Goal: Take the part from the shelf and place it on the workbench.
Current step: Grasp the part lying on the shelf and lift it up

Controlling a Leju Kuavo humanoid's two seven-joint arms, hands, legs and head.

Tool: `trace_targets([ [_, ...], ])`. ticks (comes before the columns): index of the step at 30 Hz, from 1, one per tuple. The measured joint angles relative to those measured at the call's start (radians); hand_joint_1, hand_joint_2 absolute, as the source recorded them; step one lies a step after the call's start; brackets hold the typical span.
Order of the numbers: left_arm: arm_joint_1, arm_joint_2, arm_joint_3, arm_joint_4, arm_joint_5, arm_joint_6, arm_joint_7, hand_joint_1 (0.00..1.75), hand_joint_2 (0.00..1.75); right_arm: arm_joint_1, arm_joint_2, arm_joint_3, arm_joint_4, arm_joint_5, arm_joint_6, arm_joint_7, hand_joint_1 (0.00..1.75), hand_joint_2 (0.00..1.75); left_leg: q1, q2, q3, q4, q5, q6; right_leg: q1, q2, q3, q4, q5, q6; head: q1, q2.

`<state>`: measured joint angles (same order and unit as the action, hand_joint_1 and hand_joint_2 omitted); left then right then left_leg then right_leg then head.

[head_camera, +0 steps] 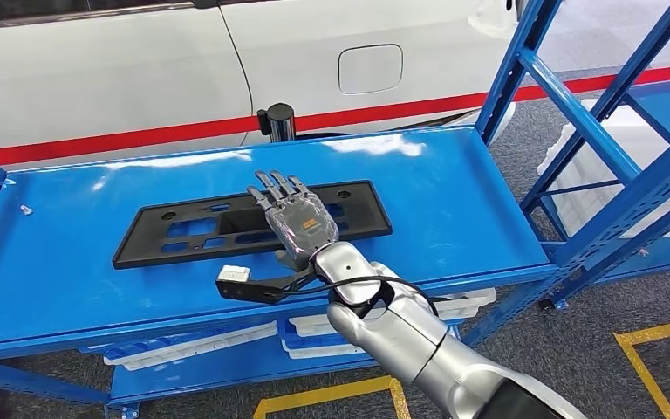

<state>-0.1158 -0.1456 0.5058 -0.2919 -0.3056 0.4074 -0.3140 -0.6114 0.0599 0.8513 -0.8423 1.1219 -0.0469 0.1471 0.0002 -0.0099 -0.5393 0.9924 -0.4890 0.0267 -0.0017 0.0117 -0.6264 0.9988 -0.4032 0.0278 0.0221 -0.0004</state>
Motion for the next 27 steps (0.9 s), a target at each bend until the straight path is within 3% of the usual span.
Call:
trace_targets([
  [10, 0.016, 0.020, -0.007, 0.043, 0.004, -0.005, 0.023, 0.00, 0.00, 0.000, 0.011, -0.026, 0.084, -0.006, -0.052, -0.008, 0.00, 1.75, 0.000, 0.000, 0.000, 0.000, 0.000, 0.000, 0.000, 0.000, 0.000, 0.000, 0.000, 0.000, 0.000, 0.000],
  [21, 0.038, 0.101, -0.024, 0.103, -0.008, -0.064, 0.073, 0.00, 0.00, 0.002, 0.011, -0.051, 0.206, 0.023, -0.159, -0.030, 0.02, 1.75, 0.000, 0.000, 0.000, 0.000, 0.000, 0.000, 0.000, 0.000, 0.000, 0.000, 0.000, 0.000, 0.000, 0.000],
  [25, 0.040, 0.130, -0.027, 0.114, -0.018, -0.076, 0.086, 0.00, 0.00, -0.003, 0.012, -0.048, 0.252, 0.056, -0.211, -0.023, 1.67, 1.75, 0.000, 0.000, 0.000, 0.000, 0.000, 0.000, 0.000, 0.000, 0.000, 0.000, 0.000, 0.000, 0.000, 0.000],
  [27, 0.041, 0.135, -0.029, 0.116, -0.018, -0.072, 0.079, 0.00, 0.00, -0.004, 0.010, -0.046, 0.272, 0.071, -0.234, -0.016, 1.75, 1.75, 0.000, 0.000, 0.000, 0.000, 0.000, 0.000, 0.000, 0.000, 0.000, 0.000, 0.000, 0.000, 0.000, 0.000],
])
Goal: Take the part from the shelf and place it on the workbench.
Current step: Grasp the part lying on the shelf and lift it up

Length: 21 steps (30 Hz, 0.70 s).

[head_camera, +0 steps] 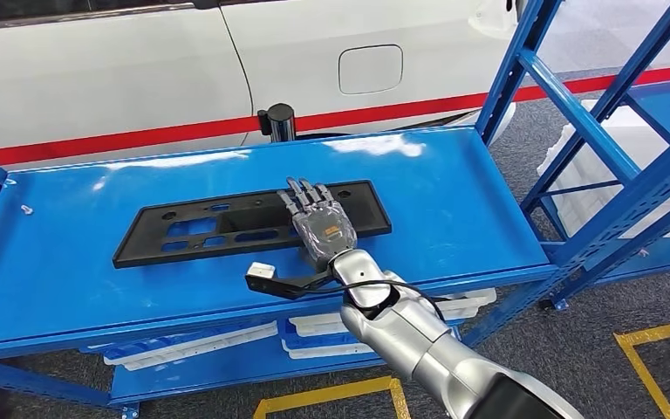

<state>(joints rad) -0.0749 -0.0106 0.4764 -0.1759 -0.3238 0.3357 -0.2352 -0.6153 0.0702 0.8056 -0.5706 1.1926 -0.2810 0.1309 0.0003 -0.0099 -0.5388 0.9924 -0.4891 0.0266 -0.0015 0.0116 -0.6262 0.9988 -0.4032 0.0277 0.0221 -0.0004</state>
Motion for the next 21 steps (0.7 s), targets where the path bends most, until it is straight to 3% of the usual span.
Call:
trace_targets([
  [10, 0.003, -0.013, -0.005, 0.012, -0.009, 0.080, -0.228, 0.00, 0.00, -0.003, -0.022, -0.014, 0.048, 0.005, -0.102, 0.008, 1.75, 1.75, 0.000, 0.000, 0.000, 0.000, 0.000, 0.000, 0.000, 0.000, 0.000, 0.000, 0.000, 0.000, 0.000, 0.000],
  [21, 0.002, -0.022, -0.005, 0.018, -0.003, 0.070, -0.243, 0.00, 0.00, -0.004, -0.044, -0.057, 0.048, -0.008, -0.114, -0.003, 1.75, 1.75, 0.000, 0.000, 0.001, 0.000, 0.000, 0.000, 0.000, 0.000, 0.001, 0.000, 0.000, 0.000, 0.000, 0.000],
])
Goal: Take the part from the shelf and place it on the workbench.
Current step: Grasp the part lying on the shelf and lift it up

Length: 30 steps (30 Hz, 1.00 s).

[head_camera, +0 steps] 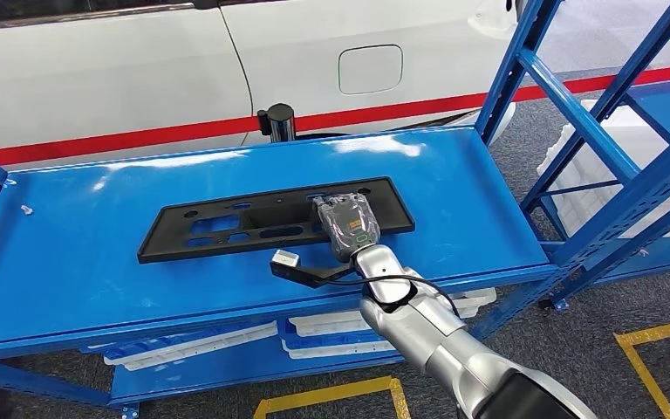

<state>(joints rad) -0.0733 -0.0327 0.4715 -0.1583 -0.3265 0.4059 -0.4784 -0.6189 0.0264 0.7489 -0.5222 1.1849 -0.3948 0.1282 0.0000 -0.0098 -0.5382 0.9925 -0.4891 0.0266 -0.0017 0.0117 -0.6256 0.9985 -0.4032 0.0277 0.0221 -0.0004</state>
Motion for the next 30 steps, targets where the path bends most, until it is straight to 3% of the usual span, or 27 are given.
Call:
trace_targets([
  [8, -0.001, -0.001, -0.002, 0.005, -0.021, -0.017, -0.009, 0.00, 0.00, 0.003, -0.004, -0.008, -0.002, -0.002, -0.014, -0.008, 1.75, 1.75, 0.000, 0.000, 0.000, 0.000, 0.000, 0.000, 0.000, 0.000, 0.000, 0.000, 0.000, 0.000, 0.000, 0.000],
  [12, -0.001, 0.023, -0.021, 0.006, -0.074, -0.085, 0.006, 0.00, 1.75, 0.032, -0.018, -0.052, -0.060, -0.007, -0.051, -0.037, 1.75, 1.75, 0.000, 0.000, 0.000, 0.000, 0.000, 0.000, 0.000, 0.000, 0.000, 0.000, 0.000, 0.000, 0.000, 0.000],
  [18, 0.010, 0.058, -0.024, 0.010, -0.079, -0.134, 0.067, 0.00, 1.75, 0.120, -0.088, -0.175, -0.341, 0.008, -0.059, -0.088, 1.72, 1.75, 0.000, -0.001, -0.001, 0.000, 0.000, 0.000, 0.000, 0.000, -0.001, 0.000, 0.000, 0.000, 0.000, 0.000],
  [25, 0.039, 0.072, -0.016, 0.028, -0.091, -0.151, 0.050, 0.00, 1.75, 0.177, -0.207, -0.286, -0.808, -0.022, -0.023, -0.153, 1.75, 1.75, -0.001, 0.000, -0.002, 0.000, -0.001, 0.000, -0.001, 0.000, -0.002, 0.000, 0.000, 0.000, 0.000, 0.000],
  [30, 0.042, 0.072, -0.003, 0.036, -0.103, -0.135, 0.049, 0.00, 1.75, 0.189, -0.273, -0.328, -1.033, -0.066, -0.031, -0.175, 1.75, 1.75, -0.001, 0.000, -0.001, 0.000, -0.001, 0.000, -0.001, 0.000, -0.001, 0.000, 0.000, 0.000, 0.000, 0.000],
])
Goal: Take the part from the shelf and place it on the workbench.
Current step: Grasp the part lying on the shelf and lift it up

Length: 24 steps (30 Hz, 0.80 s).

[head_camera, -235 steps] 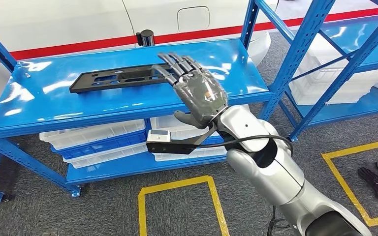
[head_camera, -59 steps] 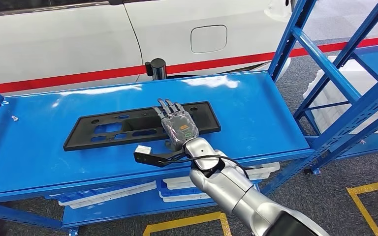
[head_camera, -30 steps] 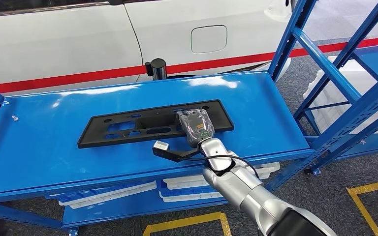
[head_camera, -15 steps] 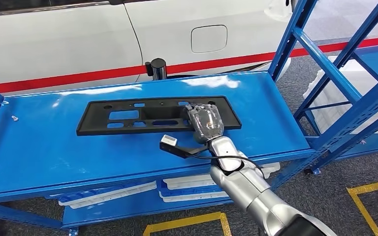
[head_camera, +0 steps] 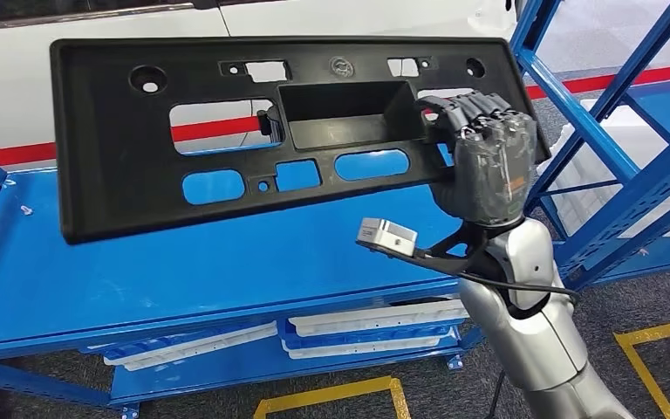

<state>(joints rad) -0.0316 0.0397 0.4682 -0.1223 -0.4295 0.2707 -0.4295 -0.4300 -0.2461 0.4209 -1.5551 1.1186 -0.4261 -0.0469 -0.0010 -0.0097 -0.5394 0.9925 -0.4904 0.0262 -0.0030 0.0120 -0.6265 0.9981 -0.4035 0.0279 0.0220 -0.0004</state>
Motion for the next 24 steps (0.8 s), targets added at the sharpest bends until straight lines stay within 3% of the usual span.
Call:
trace_targets([
  [6, 0.000, -0.002, 0.024, 0.009, 0.001, 0.014, 0.002, 0.00, 1.75, 0.034, -0.050, -0.023, -0.137, -0.062, -0.014, -0.019, 1.75, 1.75, 0.000, 0.000, 0.000, 0.000, 0.000, 0.000, 0.000, 0.000, 0.001, 0.000, 0.000, 0.000, 0.000, 0.000],
  [13, 0.000, -0.003, 0.053, 0.022, -0.020, -0.032, 0.007, 0.00, 1.75, 0.043, -0.079, -0.027, -0.186, -0.155, 0.003, -0.029, 1.75, 1.75, 0.000, 0.000, 0.001, 0.000, 0.000, 0.000, 0.000, 0.000, 0.001, 0.000, 0.000, 0.000, 0.000, 0.000],
  [24, -0.005, 0.004, 0.080, 0.027, -0.090, -0.053, 0.039, 0.00, 1.75, 0.036, -0.087, 0.010, -0.187, -0.229, 0.133, -0.039, 1.75, 1.75, -0.006, 0.000, -0.001, 0.003, -0.003, 0.006, -0.007, 0.000, 0.002, -0.001, 0.001, 0.001, 0.000, 0.000],
])
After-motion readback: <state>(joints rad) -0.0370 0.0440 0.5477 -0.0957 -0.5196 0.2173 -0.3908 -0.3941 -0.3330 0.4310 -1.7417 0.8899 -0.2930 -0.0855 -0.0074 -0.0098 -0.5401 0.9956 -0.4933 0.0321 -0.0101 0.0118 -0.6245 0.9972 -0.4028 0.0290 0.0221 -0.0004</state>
